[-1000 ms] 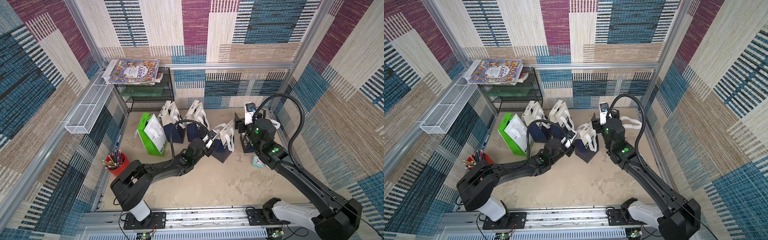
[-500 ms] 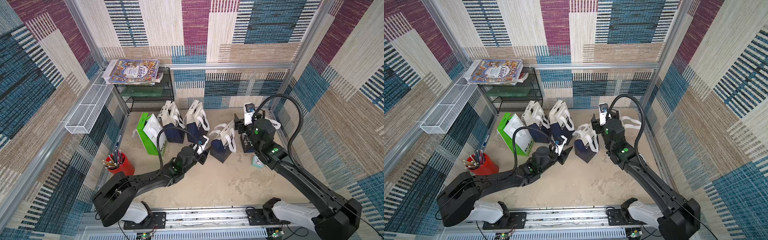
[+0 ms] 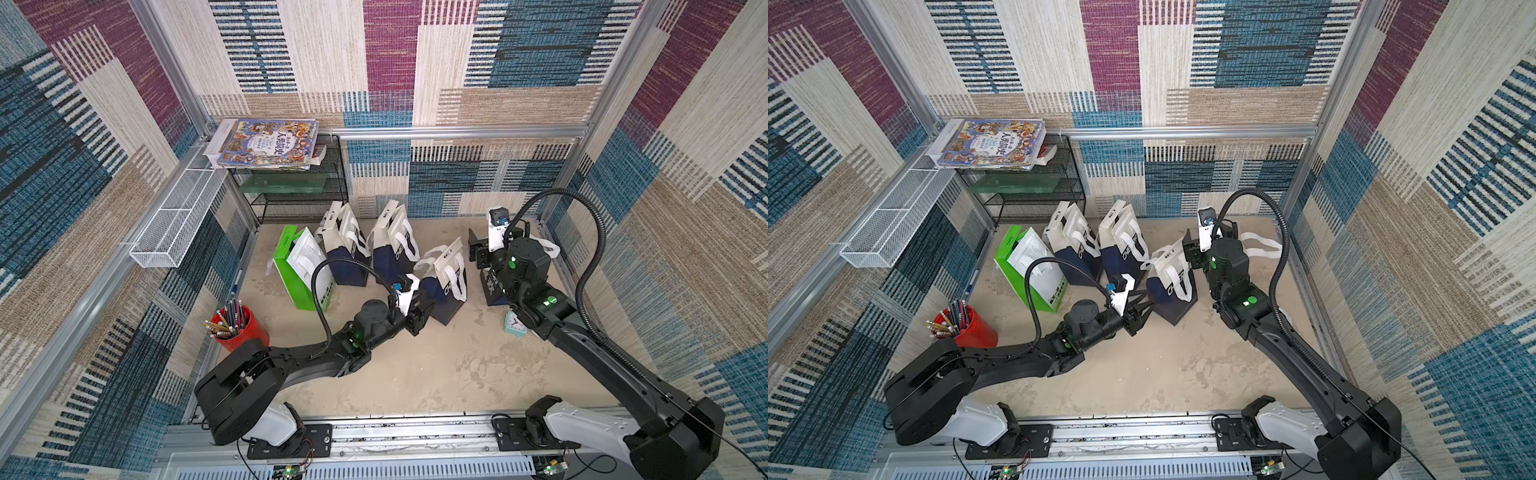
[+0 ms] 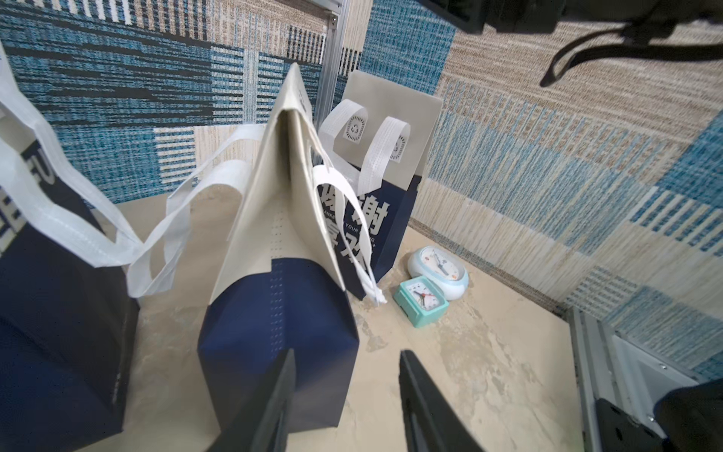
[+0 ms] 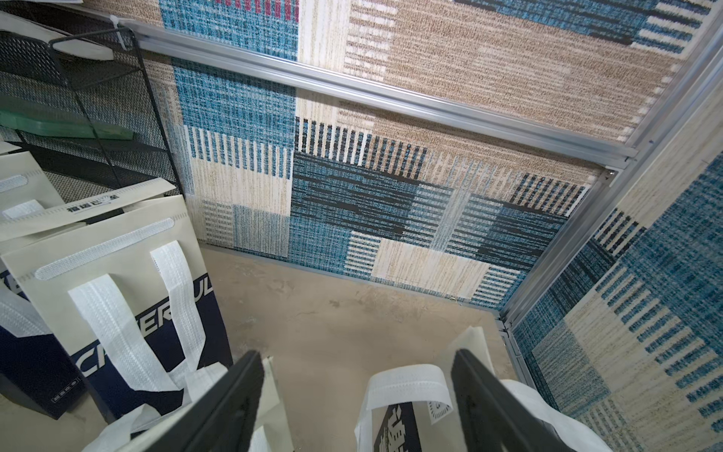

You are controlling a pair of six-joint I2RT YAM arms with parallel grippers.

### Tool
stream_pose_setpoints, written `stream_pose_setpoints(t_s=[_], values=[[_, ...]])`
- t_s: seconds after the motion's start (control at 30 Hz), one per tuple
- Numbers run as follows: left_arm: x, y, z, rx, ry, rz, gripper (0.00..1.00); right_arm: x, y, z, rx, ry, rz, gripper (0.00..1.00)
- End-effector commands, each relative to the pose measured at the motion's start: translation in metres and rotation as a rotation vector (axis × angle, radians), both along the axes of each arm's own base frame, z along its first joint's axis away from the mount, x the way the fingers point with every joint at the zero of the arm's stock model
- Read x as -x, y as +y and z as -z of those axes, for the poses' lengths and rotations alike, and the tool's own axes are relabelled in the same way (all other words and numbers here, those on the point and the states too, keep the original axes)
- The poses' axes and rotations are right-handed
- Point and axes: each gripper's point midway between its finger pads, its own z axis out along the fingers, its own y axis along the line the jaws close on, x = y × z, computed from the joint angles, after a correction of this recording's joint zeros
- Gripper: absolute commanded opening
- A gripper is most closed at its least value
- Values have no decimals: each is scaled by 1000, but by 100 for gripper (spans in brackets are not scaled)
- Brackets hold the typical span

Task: Open the takeout bag
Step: Adjust the takeout bag at the center of the board, then open the takeout bag at the center of the board.

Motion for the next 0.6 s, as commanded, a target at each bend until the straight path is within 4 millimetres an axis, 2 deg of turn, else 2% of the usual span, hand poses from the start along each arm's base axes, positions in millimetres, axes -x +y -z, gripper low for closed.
stream_pose_setpoints(t_s=[0.0, 0.13, 0.33, 0.57], values=[[-5, -10, -24, 139, 7, 16, 47, 3, -4, -7, -4, -23, 15, 80], [-19, -17, -22, 188, 26, -19, 47, 4, -5, -9, 0, -31, 15, 80], [-30, -25, -24, 227, 43, -36, 46, 5, -7, -9, 8, -34, 18, 80], [-44, -31, -19, 249, 58, -78, 38, 6, -6, -9, 13, -42, 15, 79]])
